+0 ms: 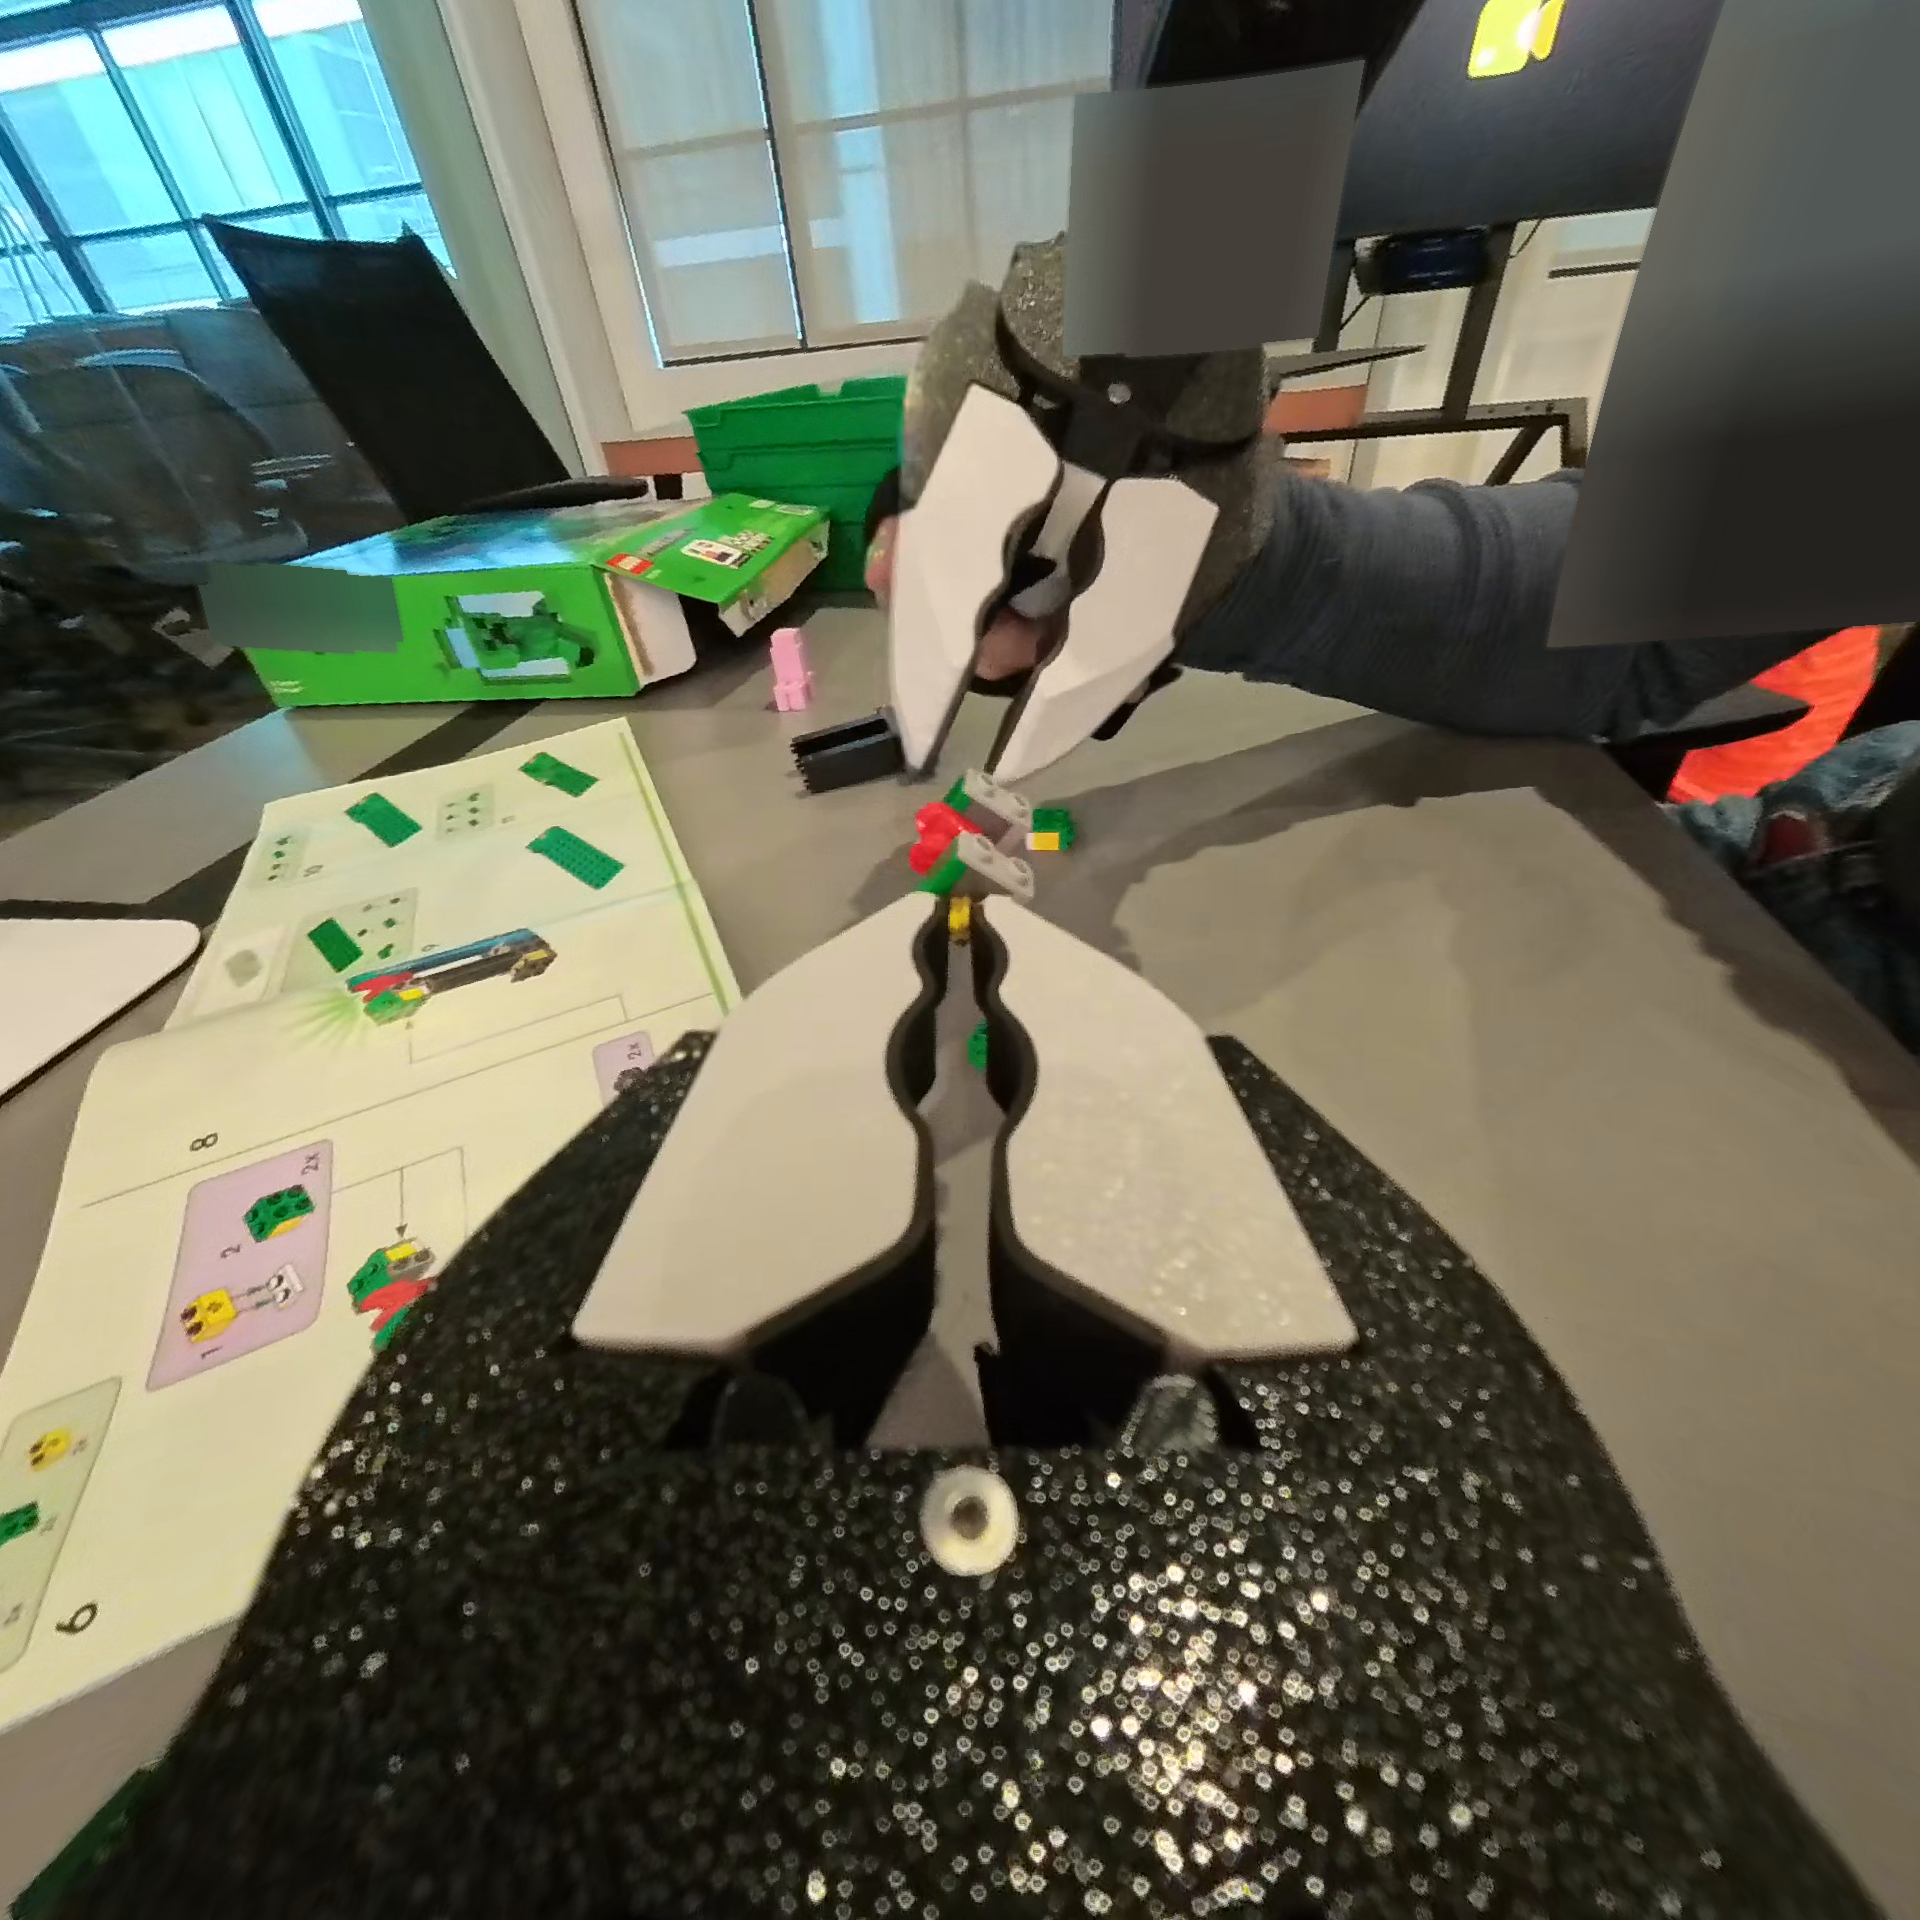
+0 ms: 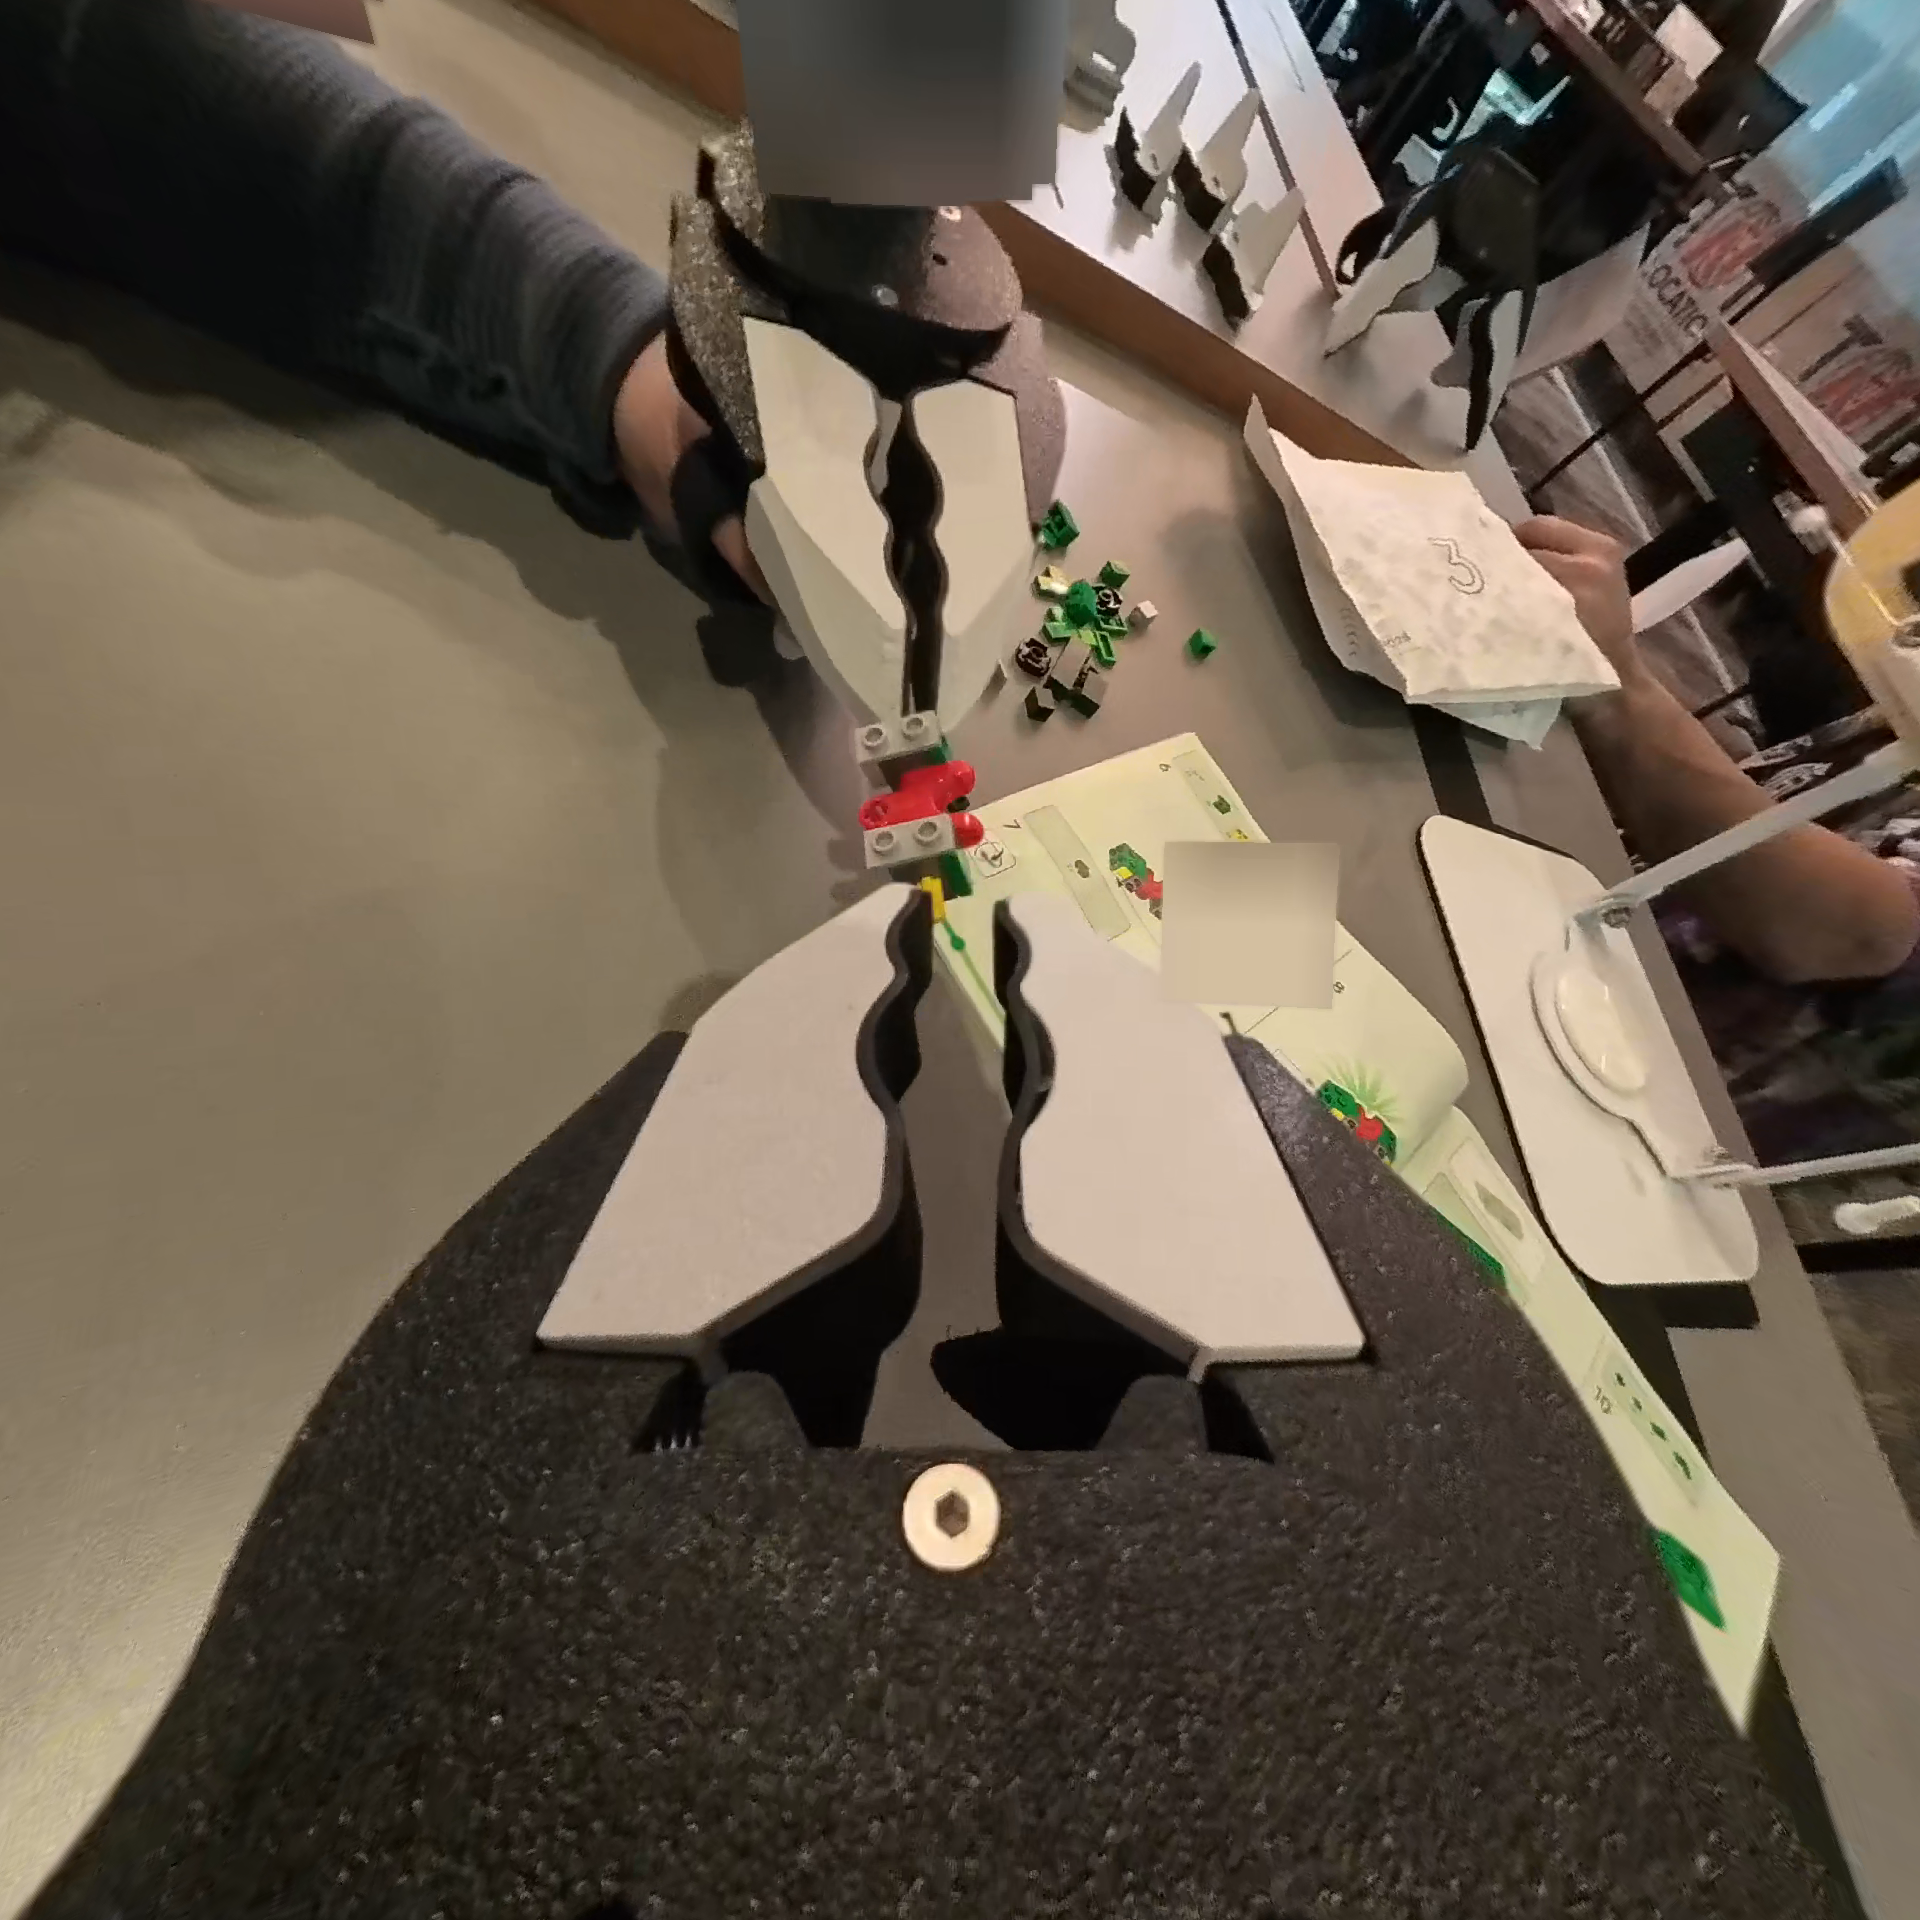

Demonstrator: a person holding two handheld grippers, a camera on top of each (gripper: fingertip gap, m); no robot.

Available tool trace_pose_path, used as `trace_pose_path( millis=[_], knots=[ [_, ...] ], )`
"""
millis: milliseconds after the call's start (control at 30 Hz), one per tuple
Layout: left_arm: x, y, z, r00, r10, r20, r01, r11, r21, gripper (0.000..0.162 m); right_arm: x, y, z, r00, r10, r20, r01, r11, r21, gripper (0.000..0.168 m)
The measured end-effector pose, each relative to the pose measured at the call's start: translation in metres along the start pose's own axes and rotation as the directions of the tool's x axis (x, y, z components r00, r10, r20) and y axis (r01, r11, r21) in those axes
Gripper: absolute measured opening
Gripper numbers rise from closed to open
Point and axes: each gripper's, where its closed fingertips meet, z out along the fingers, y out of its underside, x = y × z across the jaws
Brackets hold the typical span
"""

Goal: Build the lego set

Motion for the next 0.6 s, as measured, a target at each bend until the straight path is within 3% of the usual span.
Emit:
trace_pose_path(
  millis=[33,200,400,500,600],
  knots=[
    [0.001,0.0,0.0,1.0,-0.001,-0.005,0.001,1.0,0.001,0.003,-0.001,0.0,0.0,1.0,-0.01,0.003,0.01,1.0,-0.002,0.011],
    [0.0,-0.001,-0.001,1.0,-0.01,-0.005,0.011,1.0,0.006,0.003,-0.004,0.004,0.001,1.0,-0.007,0.015,0.007,1.0,-0.019,0.011],
    [-0.01,-0.002,-0.004,0.998,-0.036,0.054,0.035,0.999,0.02,0.003,-0.022,0.042,0.013,0.947,0.305,0.101,-0.273,0.93,-0.245,0.023],
    [-0.012,0.0,-0.005,0.997,-0.031,0.068,0.03,1.0,0.009,0.003,-0.03,0.059,0.023,0.938,0.34,0.06,-0.298,0.885,-0.357,0.03],
    [-0.012,0.002,-0.004,0.997,-0.019,0.072,0.02,1.0,-0.009,0.004,-0.036,0.061,0.028,0.927,0.369,0.062,-0.321,0.87,-0.375,0.029]
  ],
)
